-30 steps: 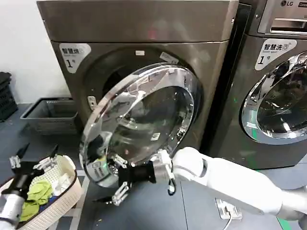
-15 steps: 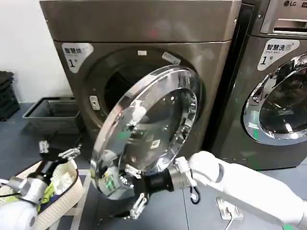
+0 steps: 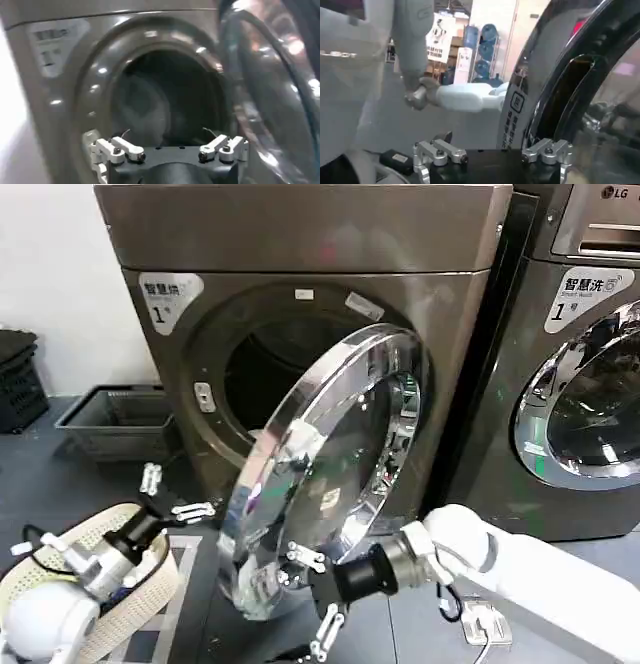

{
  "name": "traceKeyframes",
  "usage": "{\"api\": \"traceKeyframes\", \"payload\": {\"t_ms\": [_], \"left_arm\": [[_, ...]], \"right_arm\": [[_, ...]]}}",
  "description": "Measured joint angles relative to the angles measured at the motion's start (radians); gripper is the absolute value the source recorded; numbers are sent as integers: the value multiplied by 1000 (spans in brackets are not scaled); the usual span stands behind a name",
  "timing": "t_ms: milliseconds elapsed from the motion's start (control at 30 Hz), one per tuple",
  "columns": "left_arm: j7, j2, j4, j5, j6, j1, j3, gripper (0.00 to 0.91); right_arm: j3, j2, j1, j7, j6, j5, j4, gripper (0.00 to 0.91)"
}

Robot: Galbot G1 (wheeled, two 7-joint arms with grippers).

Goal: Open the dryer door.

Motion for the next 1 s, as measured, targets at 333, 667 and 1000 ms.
{"api": "traceKeyframes", "payload": {"t_ms": [333, 667, 1000], "left_arm": [[59, 33, 20, 12, -28, -64, 108, 907], [78, 64, 30, 16, -39, -127, 217, 907], [79, 68, 50, 14, -42, -199, 322, 907]], "right_arm": [[383, -101, -331, 0, 28, -2, 21, 907], [811, -108, -726, 3, 72, -16, 26, 907], [1263, 4, -1141, 8, 119, -22, 37, 907]]}}
